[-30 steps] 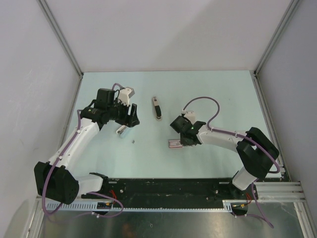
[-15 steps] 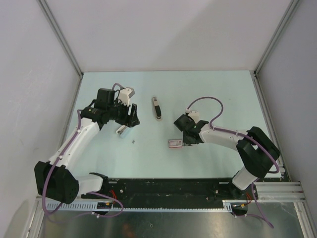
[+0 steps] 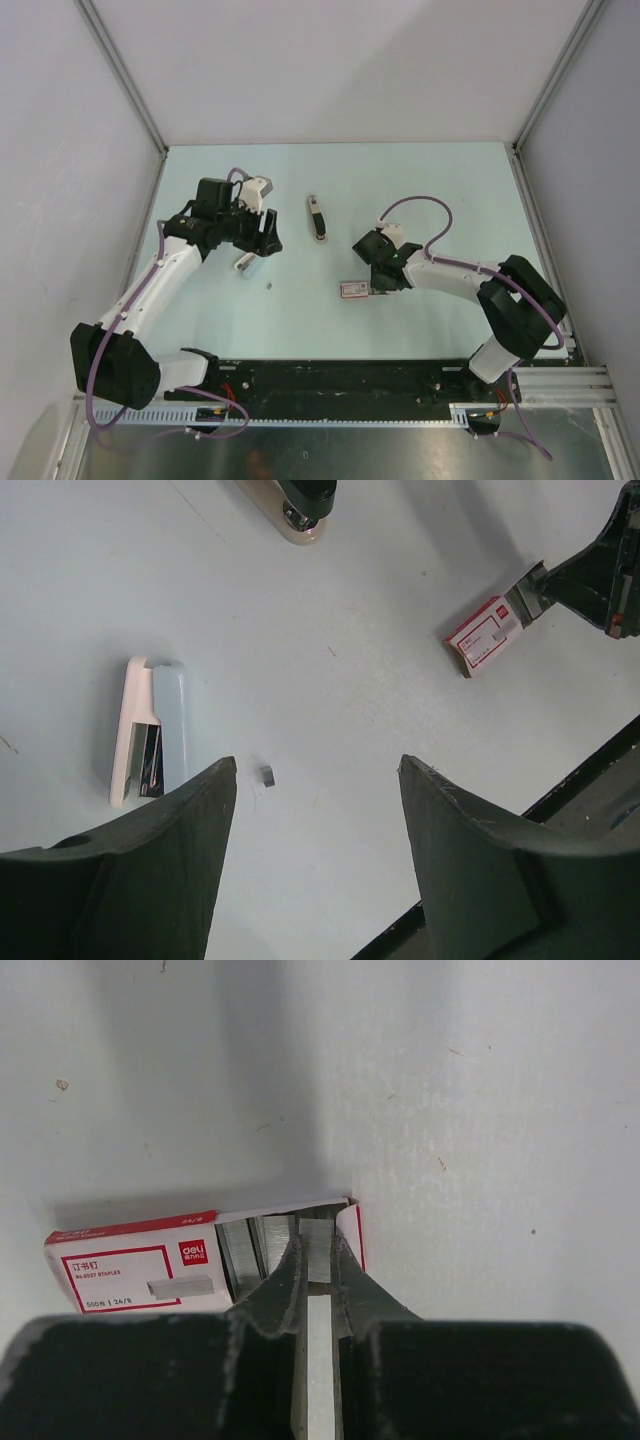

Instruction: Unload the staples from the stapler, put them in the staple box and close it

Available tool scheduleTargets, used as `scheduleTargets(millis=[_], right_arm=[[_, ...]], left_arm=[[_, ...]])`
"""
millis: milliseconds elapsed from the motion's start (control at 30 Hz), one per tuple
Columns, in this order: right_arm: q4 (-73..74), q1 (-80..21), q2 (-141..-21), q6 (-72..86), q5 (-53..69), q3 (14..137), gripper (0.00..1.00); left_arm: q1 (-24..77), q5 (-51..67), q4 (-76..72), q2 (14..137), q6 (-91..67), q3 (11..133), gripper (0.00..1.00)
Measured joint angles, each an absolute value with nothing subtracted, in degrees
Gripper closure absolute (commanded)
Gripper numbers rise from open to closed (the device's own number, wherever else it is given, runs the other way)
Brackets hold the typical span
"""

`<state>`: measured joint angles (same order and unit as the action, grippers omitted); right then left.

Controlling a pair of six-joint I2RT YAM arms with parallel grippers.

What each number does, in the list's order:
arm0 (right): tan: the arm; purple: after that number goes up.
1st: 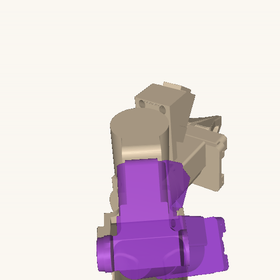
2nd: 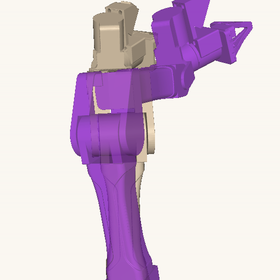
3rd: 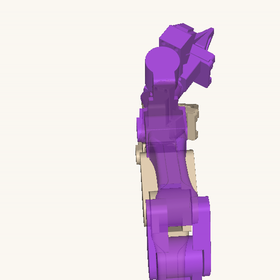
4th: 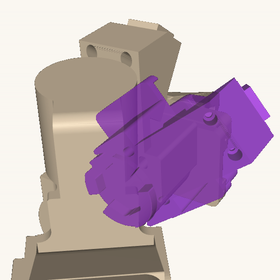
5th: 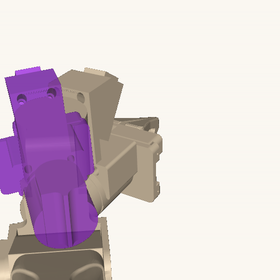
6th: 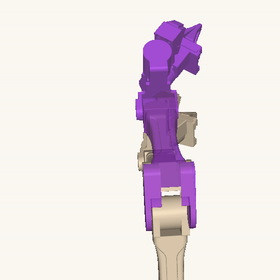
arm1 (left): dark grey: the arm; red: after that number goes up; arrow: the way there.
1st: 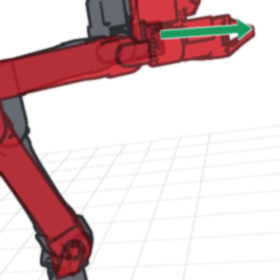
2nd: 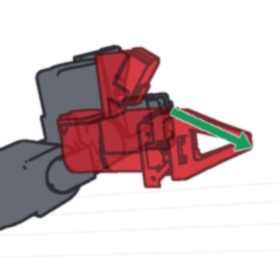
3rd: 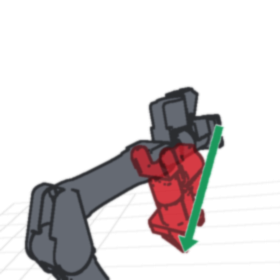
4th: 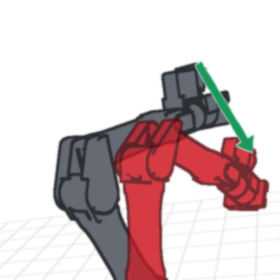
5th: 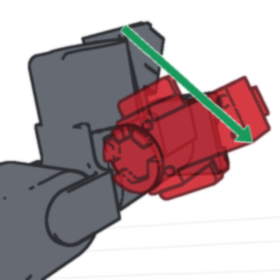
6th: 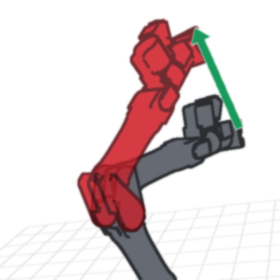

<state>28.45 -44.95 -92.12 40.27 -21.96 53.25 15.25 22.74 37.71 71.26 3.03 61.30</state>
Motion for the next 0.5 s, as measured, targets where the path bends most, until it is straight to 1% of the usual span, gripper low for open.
scheduleTargets(millis=[233,433,500], right_arm=[[28.05,-44.36,-91.96,40.27,-21.52,52.45,0.95],[27.97,-44.12,-91.92,40.27,-21.15,52.31,0.89],[27.94,-44.12,-91.92,40.25,-21.04,52.31,0.89]], left_arm=[[15.25,22.76,37.74,71.26,3.03,61.30,0.29],[15.25,22.76,37.74,71.26,3.03,61.30,0.29],[15.25,22.76,37.74,71.26,3.03,61.30,0.29]])
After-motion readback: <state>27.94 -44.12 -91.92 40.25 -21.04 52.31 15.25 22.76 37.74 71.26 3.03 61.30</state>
